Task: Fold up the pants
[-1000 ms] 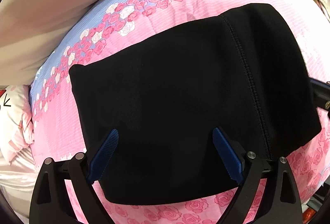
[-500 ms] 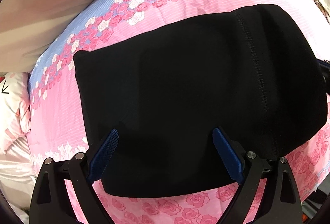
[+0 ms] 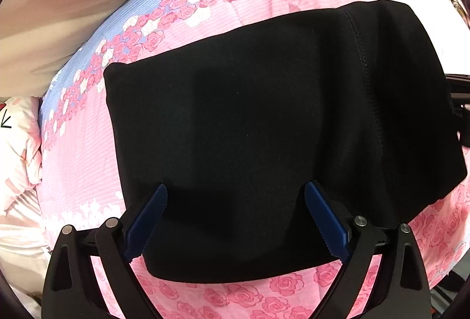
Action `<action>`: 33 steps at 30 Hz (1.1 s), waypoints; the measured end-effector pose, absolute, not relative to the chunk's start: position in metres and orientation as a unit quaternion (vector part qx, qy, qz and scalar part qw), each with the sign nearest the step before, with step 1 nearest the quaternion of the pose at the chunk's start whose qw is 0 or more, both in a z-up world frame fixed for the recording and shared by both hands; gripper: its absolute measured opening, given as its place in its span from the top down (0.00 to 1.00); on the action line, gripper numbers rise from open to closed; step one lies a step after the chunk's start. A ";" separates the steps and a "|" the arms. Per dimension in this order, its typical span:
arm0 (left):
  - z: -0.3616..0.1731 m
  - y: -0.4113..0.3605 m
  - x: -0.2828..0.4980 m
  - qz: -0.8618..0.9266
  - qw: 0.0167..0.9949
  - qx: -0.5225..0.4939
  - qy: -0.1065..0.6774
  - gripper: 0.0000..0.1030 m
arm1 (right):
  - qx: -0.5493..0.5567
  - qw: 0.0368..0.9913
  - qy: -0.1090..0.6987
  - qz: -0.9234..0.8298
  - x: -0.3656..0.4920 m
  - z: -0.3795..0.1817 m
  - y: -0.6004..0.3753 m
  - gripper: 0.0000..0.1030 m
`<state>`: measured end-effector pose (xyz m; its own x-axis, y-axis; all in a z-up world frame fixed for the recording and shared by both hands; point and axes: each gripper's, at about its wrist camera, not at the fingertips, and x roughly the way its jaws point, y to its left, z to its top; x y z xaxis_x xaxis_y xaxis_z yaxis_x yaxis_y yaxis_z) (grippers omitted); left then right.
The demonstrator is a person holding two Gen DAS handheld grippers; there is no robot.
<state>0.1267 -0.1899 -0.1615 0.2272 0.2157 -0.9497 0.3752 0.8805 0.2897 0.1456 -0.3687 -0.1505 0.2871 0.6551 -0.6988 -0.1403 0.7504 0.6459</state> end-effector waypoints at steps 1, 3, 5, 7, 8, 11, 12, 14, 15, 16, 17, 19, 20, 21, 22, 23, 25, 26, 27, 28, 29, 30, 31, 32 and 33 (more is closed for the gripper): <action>-0.162 -0.187 0.129 -0.054 0.746 0.238 0.620 0.09 | 0.258 0.771 0.524 0.254 0.142 -0.139 -0.378 0.92; -0.157 -0.186 0.128 -0.057 0.749 0.228 0.619 0.06 | 0.268 0.793 0.498 0.228 0.130 -0.131 -0.403 0.92; -0.155 -0.186 0.128 -0.061 0.753 0.224 0.616 0.05 | 0.281 0.764 0.552 0.177 0.127 -0.184 -0.421 0.91; -0.166 -0.186 0.126 -0.062 0.742 0.234 0.625 0.05 | 0.378 0.746 0.519 0.177 0.118 -0.185 -0.441 0.92; -0.166 -0.187 0.125 -0.061 0.745 0.239 0.619 0.05 | 0.368 0.762 0.499 0.188 0.116 -0.168 -0.439 0.92; -0.167 -0.192 0.124 -0.058 0.748 0.259 0.609 0.05 | 0.322 0.762 0.533 0.178 0.116 -0.184 -0.425 0.91; -0.169 -0.192 0.124 -0.057 0.746 0.261 0.610 0.05 | 0.344 0.750 0.538 0.171 0.114 -0.194 -0.429 0.91; -0.171 -0.192 0.123 -0.064 0.745 0.253 0.614 0.05 | 0.378 0.764 0.491 0.180 0.108 -0.172 -0.440 0.91; -0.170 -0.192 0.123 -0.065 0.746 0.254 0.612 0.05 | 0.370 0.775 0.479 0.183 0.106 -0.169 -0.441 0.91; -0.169 -0.193 0.121 -0.066 0.747 0.253 0.611 0.05 | 0.360 0.763 0.511 0.165 0.106 -0.189 -0.439 0.90; -0.169 -0.193 0.120 -0.068 0.749 0.252 0.609 0.05 | 0.365 0.745 0.534 0.163 0.106 -0.204 -0.440 0.85; -0.172 -0.194 0.119 -0.072 0.751 0.252 0.606 0.05 | 0.395 0.738 0.525 0.152 0.102 -0.192 -0.451 0.79; -0.169 -0.195 0.118 -0.071 0.750 0.257 0.606 0.05 | 0.376 0.759 0.518 0.121 0.098 -0.176 -0.457 0.78; -0.165 -0.196 0.117 -0.070 0.750 0.259 0.605 0.05 | 0.347 0.791 0.497 0.083 0.092 -0.155 -0.464 0.78; -0.161 -0.195 0.116 -0.065 0.753 0.263 0.600 0.05 | 0.313 0.822 0.472 0.048 0.085 -0.132 -0.470 0.78; -0.158 -0.192 0.116 -0.060 0.756 0.267 0.595 0.05 | 0.291 0.839 0.459 0.030 0.079 -0.116 -0.470 0.78; -0.155 -0.179 0.118 -0.037 0.761 0.275 0.586 0.05 | 0.273 0.856 0.433 0.067 0.077 -0.082 -0.458 0.78; -0.155 -0.172 0.119 -0.030 0.761 0.270 0.589 0.05 | 0.278 0.855 0.425 0.107 0.080 -0.069 -0.444 0.78; -0.156 -0.158 0.121 -0.022 0.760 0.256 0.597 0.05 | 0.280 0.850 0.424 0.140 0.083 -0.063 -0.428 0.78; -0.159 -0.149 0.122 -0.019 0.758 0.242 0.605 0.05 | 0.278 0.845 0.424 0.171 0.089 -0.063 -0.413 0.80; -0.161 -0.141 0.125 -0.017 0.756 0.228 0.613 0.05 | 0.265 0.841 0.431 0.193 0.100 -0.075 -0.392 0.74; -0.164 -0.132 0.126 -0.017 0.756 0.204 0.622 0.05 | 0.248 0.833 0.455 0.193 0.110 -0.094 -0.381 0.71; -0.165 -0.125 0.128 -0.020 0.756 0.179 0.629 0.05 | 0.222 0.819 0.504 0.158 0.125 -0.134 -0.379 0.72; -0.165 -0.122 0.129 -0.021 0.757 0.160 0.633 0.05 | 0.253 0.806 0.518 0.136 0.132 -0.160 -0.392 0.93; -0.166 -0.121 0.129 -0.023 0.757 0.153 0.635 0.05 | 0.351 0.784 0.499 0.117 0.131 -0.172 -0.416 1.00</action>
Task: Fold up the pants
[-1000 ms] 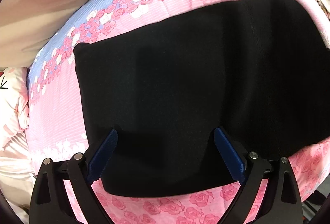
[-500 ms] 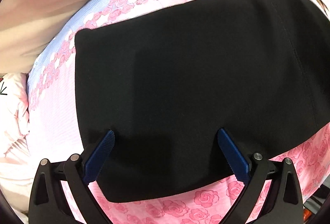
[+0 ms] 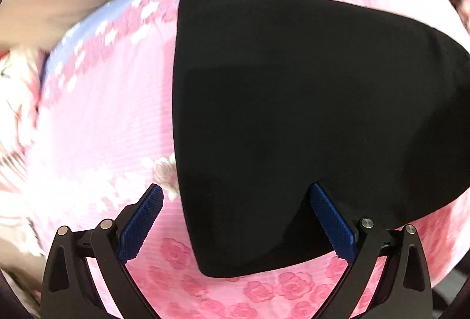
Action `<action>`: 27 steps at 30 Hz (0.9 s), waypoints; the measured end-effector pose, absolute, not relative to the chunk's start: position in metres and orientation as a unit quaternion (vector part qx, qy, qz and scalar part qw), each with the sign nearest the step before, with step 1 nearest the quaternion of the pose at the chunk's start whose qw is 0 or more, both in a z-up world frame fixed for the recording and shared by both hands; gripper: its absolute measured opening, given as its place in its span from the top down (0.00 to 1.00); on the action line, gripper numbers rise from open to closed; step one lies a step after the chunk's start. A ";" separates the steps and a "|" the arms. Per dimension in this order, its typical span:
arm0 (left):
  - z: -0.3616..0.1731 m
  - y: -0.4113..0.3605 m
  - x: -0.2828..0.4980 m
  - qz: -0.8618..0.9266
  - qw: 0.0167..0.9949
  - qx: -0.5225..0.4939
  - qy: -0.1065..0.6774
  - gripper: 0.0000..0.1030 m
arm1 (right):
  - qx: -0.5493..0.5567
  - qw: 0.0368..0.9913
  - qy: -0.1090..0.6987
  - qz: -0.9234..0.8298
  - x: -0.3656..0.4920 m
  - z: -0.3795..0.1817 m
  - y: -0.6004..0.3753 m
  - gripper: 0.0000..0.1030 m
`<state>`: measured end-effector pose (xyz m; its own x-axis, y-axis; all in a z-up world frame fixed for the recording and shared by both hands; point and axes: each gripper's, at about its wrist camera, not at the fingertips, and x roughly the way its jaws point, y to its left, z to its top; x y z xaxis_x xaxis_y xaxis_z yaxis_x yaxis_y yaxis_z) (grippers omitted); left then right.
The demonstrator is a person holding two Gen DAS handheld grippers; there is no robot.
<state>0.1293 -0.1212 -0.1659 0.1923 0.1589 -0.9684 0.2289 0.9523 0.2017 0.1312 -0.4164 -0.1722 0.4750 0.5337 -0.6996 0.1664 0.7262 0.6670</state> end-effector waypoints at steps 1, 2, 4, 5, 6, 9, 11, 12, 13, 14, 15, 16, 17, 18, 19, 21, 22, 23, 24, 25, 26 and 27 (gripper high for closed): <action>-0.166 -0.122 0.129 -0.028 0.758 0.150 0.634 0.05 | 0.388 0.772 0.494 0.094 0.130 -0.169 -0.429 1.00; -0.167 -0.122 0.129 -0.029 0.760 0.155 0.630 0.05 | 0.385 0.788 0.476 0.064 0.127 -0.147 -0.435 0.94; -0.164 -0.120 0.122 -0.029 0.767 0.166 0.620 0.05 | 0.307 0.822 0.470 0.094 0.134 -0.107 -0.405 0.94; -0.163 -0.123 0.117 -0.028 0.770 0.167 0.616 0.05 | 0.280 0.819 0.483 0.130 0.143 -0.099 -0.384 0.93; -0.163 -0.121 0.114 -0.029 0.773 0.165 0.612 0.05 | 0.253 0.813 0.497 0.167 0.150 -0.101 -0.363 0.94; -0.163 -0.111 0.106 -0.032 0.776 0.137 0.615 0.05 | 0.172 0.787 0.577 0.131 0.168 -0.155 -0.332 0.96; -0.162 -0.096 0.102 -0.033 0.776 0.123 0.617 0.05 | 0.182 0.805 0.549 0.134 0.181 -0.124 -0.312 0.90; -0.159 -0.084 0.101 -0.034 0.778 0.116 0.617 0.05 | 0.177 0.816 0.526 0.163 0.181 -0.103 -0.296 0.90; -0.156 -0.077 0.098 -0.035 0.780 0.112 0.614 0.05 | 0.161 0.823 0.508 0.196 0.183 -0.086 -0.274 0.90; -0.153 -0.071 0.095 -0.033 0.783 0.112 0.611 0.05 | 0.128 0.819 0.509 0.232 0.192 -0.076 -0.248 0.88; -0.150 -0.065 0.091 -0.027 0.785 0.115 0.608 0.05 | 0.105 0.806 0.525 0.253 0.202 -0.080 -0.226 0.78; -0.149 -0.058 0.089 -0.023 0.787 0.117 0.606 0.05 | 0.090 0.797 0.538 0.260 0.207 -0.089 -0.215 0.77; -0.148 -0.050 0.086 -0.020 0.787 0.115 0.606 0.05 | 0.059 0.790 0.554 0.256 0.224 -0.104 -0.189 0.78; -0.149 -0.043 0.082 -0.018 0.785 0.110 0.609 0.05 | 0.039 0.785 0.567 0.248 0.231 -0.115 -0.177 0.77; -0.151 -0.038 0.078 -0.017 0.784 0.105 0.612 0.05 | 0.034 0.778 0.580 0.240 0.245 -0.129 -0.166 0.77; -0.159 -0.025 0.071 -0.006 0.783 0.101 0.614 0.05 | 0.023 0.775 0.592 0.220 0.273 -0.152 -0.143 0.77; -0.163 -0.019 0.069 0.001 0.782 0.097 0.616 0.05 | 0.012 0.783 0.581 0.223 0.276 -0.150 -0.132 0.75; -0.167 -0.012 0.072 0.008 0.781 0.096 0.617 0.05 | -0.019 0.786 0.579 0.218 0.280 -0.152 -0.116 0.74; -0.168 -0.012 0.075 0.014 0.779 0.090 0.620 0.05 | -0.038 0.786 0.578 0.216 0.279 -0.155 -0.106 0.73; -0.165 -0.015 0.078 0.013 0.778 0.080 0.623 0.05 | -0.060 0.785 0.577 0.217 0.279 -0.152 -0.096 0.73; -0.166 -0.015 0.079 0.014 0.776 0.070 0.626 0.05 | -0.075 0.782 0.578 0.222 0.279 -0.150 -0.091 0.73; -0.167 -0.010 0.080 0.014 0.775 0.059 0.629 0.05 | -0.066 0.782 0.577 0.226 0.277 -0.143 -0.095 0.73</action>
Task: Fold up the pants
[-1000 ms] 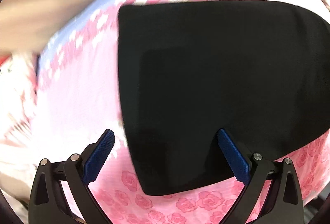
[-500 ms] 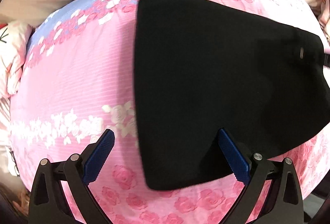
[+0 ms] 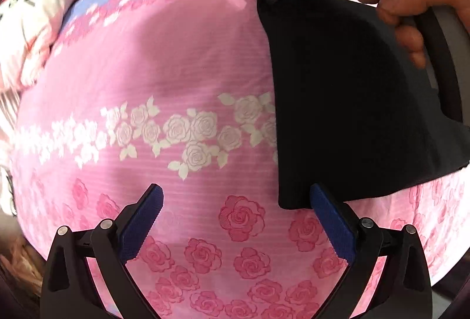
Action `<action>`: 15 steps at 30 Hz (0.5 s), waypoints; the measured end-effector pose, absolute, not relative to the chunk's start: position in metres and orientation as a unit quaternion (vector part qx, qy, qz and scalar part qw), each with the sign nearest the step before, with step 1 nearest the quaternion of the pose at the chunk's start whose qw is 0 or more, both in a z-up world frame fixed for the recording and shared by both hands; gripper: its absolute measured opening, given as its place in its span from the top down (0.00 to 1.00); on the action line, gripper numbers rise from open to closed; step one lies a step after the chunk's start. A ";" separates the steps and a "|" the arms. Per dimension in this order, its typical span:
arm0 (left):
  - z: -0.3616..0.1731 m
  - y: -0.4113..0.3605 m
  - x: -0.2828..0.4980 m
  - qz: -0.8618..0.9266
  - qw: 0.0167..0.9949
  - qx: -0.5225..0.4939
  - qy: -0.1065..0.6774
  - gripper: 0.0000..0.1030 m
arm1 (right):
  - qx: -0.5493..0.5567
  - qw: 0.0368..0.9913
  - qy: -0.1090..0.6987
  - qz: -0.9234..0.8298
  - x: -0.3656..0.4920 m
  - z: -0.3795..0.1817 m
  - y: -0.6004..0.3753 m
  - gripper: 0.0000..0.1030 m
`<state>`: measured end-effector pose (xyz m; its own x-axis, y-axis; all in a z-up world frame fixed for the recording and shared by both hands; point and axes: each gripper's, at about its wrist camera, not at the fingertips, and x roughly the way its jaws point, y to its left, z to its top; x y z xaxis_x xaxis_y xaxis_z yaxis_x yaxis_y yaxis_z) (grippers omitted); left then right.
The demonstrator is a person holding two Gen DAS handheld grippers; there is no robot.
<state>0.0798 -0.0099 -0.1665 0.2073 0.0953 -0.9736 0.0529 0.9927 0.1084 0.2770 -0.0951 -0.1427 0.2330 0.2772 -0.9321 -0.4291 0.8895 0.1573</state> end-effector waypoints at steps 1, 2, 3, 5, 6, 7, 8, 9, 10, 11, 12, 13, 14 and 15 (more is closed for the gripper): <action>-0.165 -0.009 0.081 0.012 0.773 0.051 0.632 0.05 | -0.036 0.788 0.569 0.232 0.274 -0.128 -0.100 0.74; -0.162 -0.007 0.082 0.012 0.770 0.047 0.636 0.05 | 0.012 0.801 0.550 0.237 0.263 -0.111 -0.112 0.75; -0.157 0.007 0.091 0.012 0.771 0.049 0.635 0.05 | 0.055 0.811 0.533 0.235 0.246 -0.096 -0.129 0.75; -0.140 0.018 0.096 0.016 0.786 0.063 0.615 0.05 | 0.099 0.823 0.515 0.219 0.215 -0.084 -0.161 0.73; -0.134 0.021 0.097 0.010 0.794 0.065 0.605 0.05 | 0.120 0.828 0.505 0.213 0.196 -0.080 -0.178 0.73; -0.128 0.025 0.101 0.006 0.798 0.066 0.598 0.05 | 0.138 0.832 0.498 0.201 0.176 -0.077 -0.200 0.73; -0.123 0.024 0.104 0.004 0.802 0.067 0.594 0.05 | 0.156 0.838 0.495 0.168 0.151 -0.078 -0.226 0.73; -0.123 0.021 0.107 0.000 0.803 0.066 0.593 0.05 | 0.168 0.839 0.497 0.147 0.136 -0.081 -0.243 0.73; -0.125 0.015 0.112 -0.008 0.802 0.068 0.593 0.05 | 0.176 0.839 0.499 0.127 0.127 -0.085 -0.254 0.73; -0.129 0.008 0.112 -0.013 0.799 0.075 0.597 0.05 | 0.186 0.841 0.499 0.091 0.107 -0.094 -0.275 0.73; -0.139 -0.001 0.116 -0.015 0.789 0.097 0.606 0.05 | 0.193 0.842 0.498 0.070 0.097 -0.100 -0.290 0.74; -0.148 -0.011 0.114 -0.009 0.781 0.121 0.612 0.05 | 0.191 0.840 0.506 0.032 0.084 -0.115 -0.309 0.74; -0.156 -0.015 0.116 -0.005 0.775 0.140 0.616 0.05 | 0.196 0.828 0.526 0.004 0.075 -0.134 -0.329 0.83; -0.164 -0.019 0.116 -0.002 0.773 0.154 0.616 0.05 | 0.228 0.818 0.528 0.002 0.068 -0.144 -0.344 0.93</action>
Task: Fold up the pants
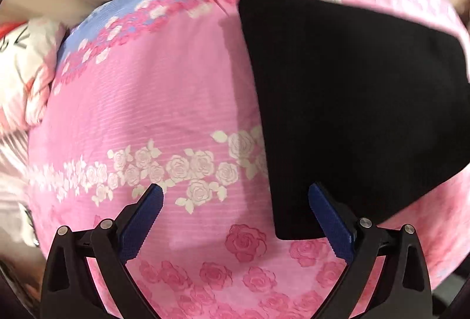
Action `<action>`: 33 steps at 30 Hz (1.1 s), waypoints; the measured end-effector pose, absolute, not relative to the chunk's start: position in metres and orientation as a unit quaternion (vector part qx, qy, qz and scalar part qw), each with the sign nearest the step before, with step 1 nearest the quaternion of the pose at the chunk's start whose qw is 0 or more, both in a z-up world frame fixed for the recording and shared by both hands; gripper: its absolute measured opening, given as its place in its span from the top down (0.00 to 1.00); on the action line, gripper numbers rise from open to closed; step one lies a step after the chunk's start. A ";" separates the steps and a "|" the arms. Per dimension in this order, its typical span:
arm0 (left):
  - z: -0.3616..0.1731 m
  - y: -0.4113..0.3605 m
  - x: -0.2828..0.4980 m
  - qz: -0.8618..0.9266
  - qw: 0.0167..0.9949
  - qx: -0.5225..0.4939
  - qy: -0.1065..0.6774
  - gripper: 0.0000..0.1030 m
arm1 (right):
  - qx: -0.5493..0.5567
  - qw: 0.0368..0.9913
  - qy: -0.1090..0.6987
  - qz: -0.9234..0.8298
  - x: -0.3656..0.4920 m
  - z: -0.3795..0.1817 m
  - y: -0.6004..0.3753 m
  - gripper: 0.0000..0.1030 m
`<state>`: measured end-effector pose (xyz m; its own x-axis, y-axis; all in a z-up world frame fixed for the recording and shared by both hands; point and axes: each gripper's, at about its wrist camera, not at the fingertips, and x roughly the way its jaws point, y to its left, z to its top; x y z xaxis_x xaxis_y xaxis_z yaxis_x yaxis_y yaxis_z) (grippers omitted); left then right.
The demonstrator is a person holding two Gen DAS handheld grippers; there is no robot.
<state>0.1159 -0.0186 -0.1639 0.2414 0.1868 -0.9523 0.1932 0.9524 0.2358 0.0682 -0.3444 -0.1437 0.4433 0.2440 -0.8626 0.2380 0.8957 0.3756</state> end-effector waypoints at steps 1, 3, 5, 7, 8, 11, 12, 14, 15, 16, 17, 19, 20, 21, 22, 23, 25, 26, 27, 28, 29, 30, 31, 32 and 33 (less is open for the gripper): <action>-0.166 -0.017 0.118 -0.003 0.773 0.157 0.615 0.05 | 0.271 0.814 0.513 -0.003 0.059 -0.141 -0.358 0.93; -0.168 -0.017 0.120 -0.003 0.770 0.167 0.616 0.05 | 0.302 0.824 0.479 -0.009 0.051 -0.123 -0.364 0.87; -0.167 -0.018 0.117 -0.004 0.768 0.179 0.615 0.05 | 0.270 0.841 0.468 -0.003 0.050 -0.123 -0.359 0.86; -0.170 -0.020 0.121 -0.003 0.765 0.189 0.616 0.05 | 0.248 0.833 0.495 -0.014 0.048 -0.153 -0.363 0.96; -0.169 -0.022 0.120 -0.003 0.764 0.191 0.616 0.05 | 0.273 0.834 0.479 -0.018 0.043 -0.153 -0.371 0.96; -0.167 -0.030 0.118 0.004 0.760 0.209 0.616 0.05 | 0.285 0.846 0.450 -0.024 0.044 -0.119 -0.372 0.89; -0.164 -0.033 0.114 0.004 0.761 0.213 0.613 0.05 | 0.280 0.854 0.438 -0.008 0.046 -0.111 -0.369 0.89; -0.167 -0.032 0.115 0.007 0.761 0.214 0.612 0.05 | 0.235 0.849 0.473 -0.002 0.060 -0.134 -0.361 0.81; -0.167 -0.032 0.114 0.010 0.762 0.210 0.613 0.05 | 0.218 0.839 0.499 -0.011 0.064 -0.151 -0.360 0.66; -0.168 -0.032 0.115 0.013 0.761 0.208 0.614 0.05 | 0.231 0.833 0.503 -0.014 0.063 -0.161 -0.370 0.54; -0.167 -0.033 0.114 0.014 0.761 0.207 0.615 0.05 | 0.272 0.825 0.494 -0.029 0.059 -0.157 -0.382 0.51; -0.162 -0.032 0.114 0.013 0.760 0.212 0.614 0.05 | 0.300 0.831 0.466 -0.049 0.048 -0.135 -0.395 0.51; -0.159 -0.031 0.113 0.013 0.763 0.210 0.611 0.05 | 0.305 0.837 0.451 -0.051 0.043 -0.128 -0.398 0.51; -0.153 -0.026 0.110 0.011 0.768 0.198 0.609 0.05 | 0.307 0.838 0.447 -0.050 0.039 -0.124 -0.402 0.49; -0.152 -0.022 0.109 0.011 0.768 0.188 0.612 0.05 | 0.301 0.835 0.457 -0.055 0.037 -0.126 -0.405 0.49; -0.152 -0.017 0.108 0.013 0.767 0.179 0.617 0.05 | 0.292 0.830 0.472 -0.066 0.034 -0.130 -0.409 0.49; -0.153 -0.004 0.104 0.011 0.760 0.140 0.635 0.05 | 0.305 0.814 0.489 -0.073 0.029 -0.138 -0.414 0.49; -0.152 0.002 0.102 0.011 0.758 0.122 0.641 0.05 | 0.317 0.811 0.486 -0.073 0.025 -0.137 -0.412 0.48; -0.150 0.009 0.098 0.013 0.756 0.102 0.646 0.05 | 0.333 0.808 0.481 -0.071 0.022 -0.135 -0.410 0.48; -0.149 0.014 0.095 0.013 0.756 0.088 0.649 0.05 | 0.335 0.809 0.478 -0.070 0.019 -0.131 -0.406 0.48; -0.147 0.018 0.092 0.012 0.756 0.079 0.650 0.05 | 0.325 0.818 0.470 -0.059 0.021 -0.124 -0.395 0.47; -0.146 0.022 0.089 0.013 0.757 0.075 0.649 0.05 | 0.312 0.828 0.464 -0.044 0.023 -0.119 -0.382 0.47; -0.145 0.023 0.085 0.012 0.758 0.076 0.648 0.05 | 0.293 0.839 0.459 -0.022 0.030 -0.112 -0.367 0.47; -0.144 0.022 0.083 0.008 0.759 0.079 0.647 0.05 | 0.275 0.845 0.458 0.010 0.039 -0.105 -0.349 0.47; -0.142 0.018 0.080 0.003 0.762 0.085 0.642 0.05 | 0.268 0.846 0.460 0.034 0.049 -0.102 -0.333 0.47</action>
<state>0.0804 0.0185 -0.1419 0.1762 0.1145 -0.9777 0.1043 0.9855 0.1342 0.0495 -0.3331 -0.1017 0.5745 0.3044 -0.7598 0.1881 0.8544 0.4845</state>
